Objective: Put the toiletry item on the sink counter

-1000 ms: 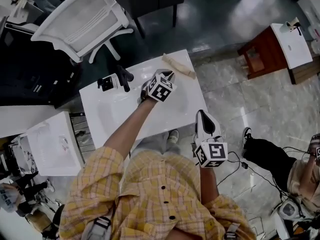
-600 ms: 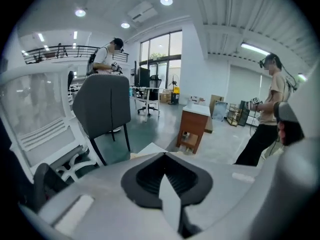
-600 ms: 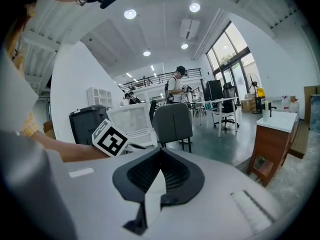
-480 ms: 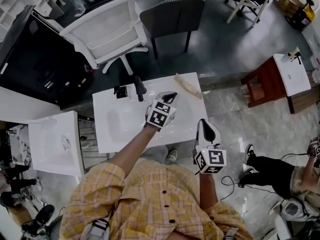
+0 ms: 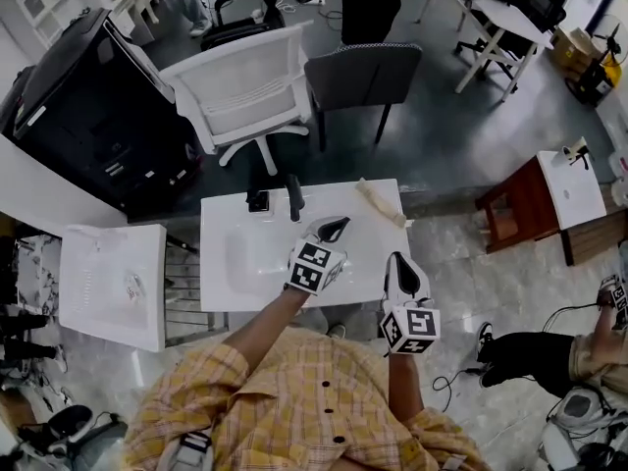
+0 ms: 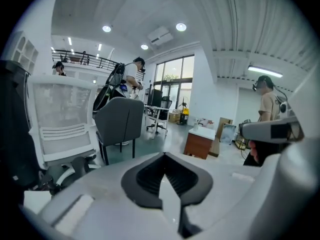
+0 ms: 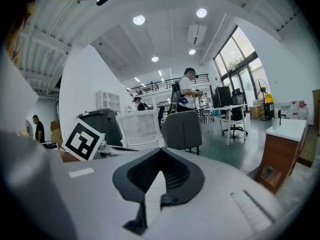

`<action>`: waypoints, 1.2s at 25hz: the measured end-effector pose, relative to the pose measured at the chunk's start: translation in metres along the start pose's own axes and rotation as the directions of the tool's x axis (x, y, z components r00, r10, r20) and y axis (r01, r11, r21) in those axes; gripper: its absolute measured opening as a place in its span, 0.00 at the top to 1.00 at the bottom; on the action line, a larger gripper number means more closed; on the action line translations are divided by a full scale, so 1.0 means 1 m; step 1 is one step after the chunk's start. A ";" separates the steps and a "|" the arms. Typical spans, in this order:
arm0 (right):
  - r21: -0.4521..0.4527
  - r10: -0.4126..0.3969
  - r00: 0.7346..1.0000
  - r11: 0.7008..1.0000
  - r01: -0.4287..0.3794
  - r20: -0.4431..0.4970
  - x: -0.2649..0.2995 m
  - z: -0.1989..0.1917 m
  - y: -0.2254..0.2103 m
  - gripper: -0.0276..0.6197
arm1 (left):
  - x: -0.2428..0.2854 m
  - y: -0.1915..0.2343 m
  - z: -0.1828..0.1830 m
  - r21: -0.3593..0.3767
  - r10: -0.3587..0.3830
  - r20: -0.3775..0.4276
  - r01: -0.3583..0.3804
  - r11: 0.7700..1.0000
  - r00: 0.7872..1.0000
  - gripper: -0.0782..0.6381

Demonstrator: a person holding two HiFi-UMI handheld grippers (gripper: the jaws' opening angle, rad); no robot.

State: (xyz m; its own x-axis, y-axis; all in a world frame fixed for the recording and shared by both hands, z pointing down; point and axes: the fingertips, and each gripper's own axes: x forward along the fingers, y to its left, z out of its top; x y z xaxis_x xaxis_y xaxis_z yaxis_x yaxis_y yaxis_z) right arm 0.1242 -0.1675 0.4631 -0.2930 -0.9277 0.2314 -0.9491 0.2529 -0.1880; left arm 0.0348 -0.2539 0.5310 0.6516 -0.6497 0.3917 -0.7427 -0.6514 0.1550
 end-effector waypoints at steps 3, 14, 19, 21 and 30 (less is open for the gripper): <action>-0.007 0.017 1.000 1.000 -0.017 0.015 0.004 0.008 0.008 0.96 | -0.016 -0.001 0.012 -0.006 0.009 0.043 -0.008 1.000 0.999 0.89; -0.036 0.066 0.997 0.997 -0.064 0.051 0.015 0.026 0.025 0.96 | -0.065 -0.005 0.039 -0.012 0.057 0.169 -0.056 0.998 0.984 0.89; -0.049 0.096 0.993 0.994 -0.093 0.061 0.022 0.033 0.038 0.96 | -0.083 -0.002 0.047 -0.012 0.083 0.212 -0.082 0.997 0.974 0.89; -0.058 0.107 0.992 0.993 -0.103 0.067 0.024 0.035 0.042 0.96 | -0.089 0.000 0.048 -0.014 0.096 0.223 -0.095 0.995 0.970 0.89; -0.079 0.138 0.988 0.988 -0.132 0.073 0.033 0.038 0.054 0.96 | -0.106 0.005 0.055 -0.020 0.141 0.275 -0.141 0.990 0.951 0.89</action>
State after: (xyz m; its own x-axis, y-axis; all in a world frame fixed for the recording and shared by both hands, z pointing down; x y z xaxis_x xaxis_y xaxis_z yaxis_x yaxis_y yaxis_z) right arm 0.0676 -0.1947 0.4240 -0.4115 -0.9017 0.1328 -0.9083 0.3938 -0.1411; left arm -0.0294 -0.2097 0.4403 0.5573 -0.8177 0.1445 -0.8302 -0.5453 0.1160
